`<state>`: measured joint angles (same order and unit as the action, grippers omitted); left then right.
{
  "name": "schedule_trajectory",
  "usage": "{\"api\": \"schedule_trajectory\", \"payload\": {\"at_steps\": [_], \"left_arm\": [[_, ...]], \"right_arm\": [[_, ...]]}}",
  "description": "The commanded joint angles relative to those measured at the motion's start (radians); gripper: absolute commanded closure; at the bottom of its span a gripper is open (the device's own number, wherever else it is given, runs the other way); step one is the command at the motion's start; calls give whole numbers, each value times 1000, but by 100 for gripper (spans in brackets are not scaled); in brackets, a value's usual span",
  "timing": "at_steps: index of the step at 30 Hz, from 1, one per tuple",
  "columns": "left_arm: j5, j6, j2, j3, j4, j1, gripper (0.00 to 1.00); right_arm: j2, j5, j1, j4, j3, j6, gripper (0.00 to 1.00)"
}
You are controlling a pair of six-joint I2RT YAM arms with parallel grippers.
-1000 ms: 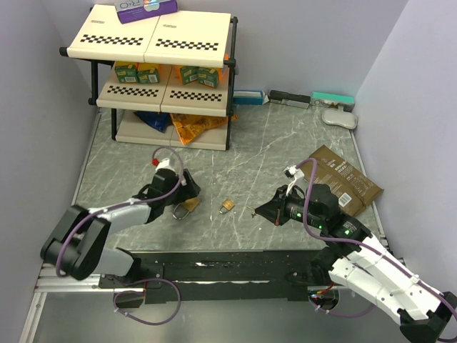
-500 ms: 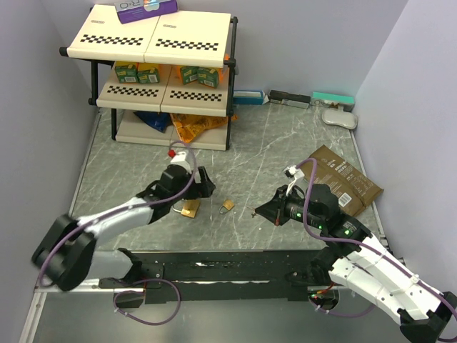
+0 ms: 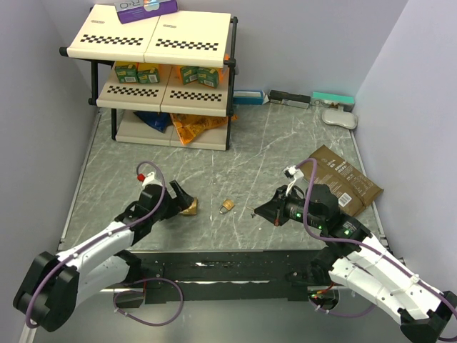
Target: Unlock with the key
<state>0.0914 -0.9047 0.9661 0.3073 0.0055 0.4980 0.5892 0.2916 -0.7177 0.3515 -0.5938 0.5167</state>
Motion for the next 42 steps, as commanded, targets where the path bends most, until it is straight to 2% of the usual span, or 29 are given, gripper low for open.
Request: {"api": "schedule_trajectory", "payload": {"at_steps": [1, 5, 8, 12, 17, 24, 29, 42], "left_arm": [[-28, -33, 23, -4, -13, -12, 1], [-33, -8, 100, 1, 53, -21, 1], [-28, 16, 158, 38, 41, -24, 1], [-21, 41, 111, 46, 45, -24, 1], [57, 101, 39, 76, -62, -26, 1], [-10, 104, 147, 104, -12, -30, 1], [-27, 112, 146, 110, 30, -30, 1], [-30, 201, 460, 314, 90, -35, 1]], "right_arm": [[-8, -3, -11, -32, 2, 13, 100], [-9, -5, -9, -28, 2, 14, 100], [-15, -6, -11, -16, 0, 14, 100], [-29, -20, -11, -3, -1, 13, 100], [-14, -11, -11, -22, 3, 13, 100], [17, 8, -15, -45, 6, 14, 100], [-11, -22, -15, -19, 8, 13, 100], [-9, -37, -17, 4, -3, 6, 100]]}}
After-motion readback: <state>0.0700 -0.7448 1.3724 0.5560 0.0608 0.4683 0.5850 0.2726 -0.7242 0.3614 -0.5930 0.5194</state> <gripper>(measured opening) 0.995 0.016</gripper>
